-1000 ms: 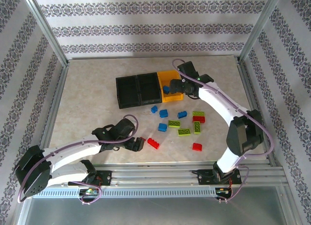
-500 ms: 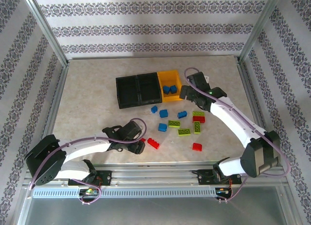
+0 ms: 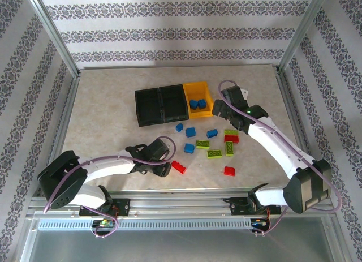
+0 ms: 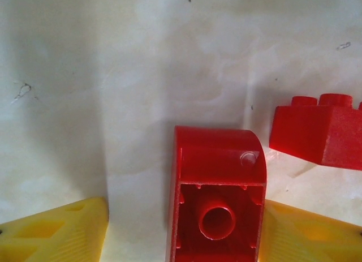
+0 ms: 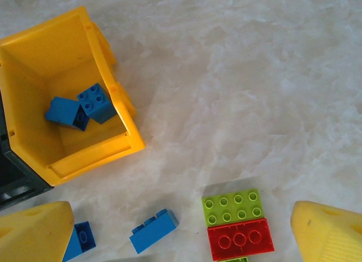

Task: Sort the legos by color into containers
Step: Pick up the lego from the middle-left of the table.

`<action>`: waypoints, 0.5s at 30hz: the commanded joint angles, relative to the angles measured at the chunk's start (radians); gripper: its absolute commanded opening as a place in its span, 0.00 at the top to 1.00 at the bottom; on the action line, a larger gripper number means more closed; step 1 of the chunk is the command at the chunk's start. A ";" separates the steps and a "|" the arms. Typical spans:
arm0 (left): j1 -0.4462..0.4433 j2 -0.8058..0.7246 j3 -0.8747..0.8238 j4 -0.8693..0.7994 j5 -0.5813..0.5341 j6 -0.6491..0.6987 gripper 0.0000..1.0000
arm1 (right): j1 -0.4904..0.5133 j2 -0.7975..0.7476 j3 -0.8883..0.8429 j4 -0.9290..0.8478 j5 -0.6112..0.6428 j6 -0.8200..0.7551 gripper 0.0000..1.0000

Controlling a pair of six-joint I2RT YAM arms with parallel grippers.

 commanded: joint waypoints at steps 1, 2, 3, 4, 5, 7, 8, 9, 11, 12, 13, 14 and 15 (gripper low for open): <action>-0.017 0.018 0.017 0.009 -0.025 0.003 0.35 | -0.004 -0.014 -0.009 0.010 0.027 0.017 0.02; -0.017 0.023 0.015 0.009 -0.025 -0.004 0.38 | -0.003 -0.012 -0.008 0.010 0.028 0.018 0.02; -0.017 0.029 0.013 0.009 -0.026 -0.010 0.41 | -0.004 -0.010 -0.006 0.010 0.028 0.017 0.02; -0.017 0.035 0.013 0.008 -0.029 -0.019 0.43 | -0.004 -0.010 -0.004 0.010 0.027 0.017 0.02; -0.017 0.039 0.012 0.006 -0.034 -0.028 0.45 | -0.006 -0.008 -0.002 0.011 0.028 0.017 0.02; -0.017 0.046 0.010 0.003 -0.044 -0.042 0.48 | -0.006 -0.008 0.000 0.016 0.029 0.017 0.02; -0.017 0.049 0.013 -0.001 -0.056 -0.048 0.49 | -0.006 -0.006 -0.001 0.018 0.030 0.017 0.01; -0.016 0.051 0.016 -0.006 -0.066 -0.052 0.50 | -0.006 -0.008 -0.001 0.020 0.029 0.017 0.02; -0.016 0.059 0.027 -0.027 -0.096 -0.060 0.54 | -0.006 -0.004 -0.002 0.022 0.030 0.020 0.02; -0.016 0.061 0.030 -0.037 -0.107 -0.062 0.56 | -0.006 -0.003 -0.004 0.023 0.029 0.020 0.02; -0.015 0.061 0.033 -0.043 -0.121 -0.066 0.57 | -0.007 -0.002 -0.006 0.024 0.027 0.020 0.01; -0.014 0.061 0.034 -0.047 -0.134 -0.071 0.57 | -0.007 0.000 -0.007 0.024 0.027 0.022 0.02; -0.014 0.059 0.032 -0.048 -0.145 -0.076 0.58 | -0.007 0.003 -0.009 0.024 0.027 0.022 0.02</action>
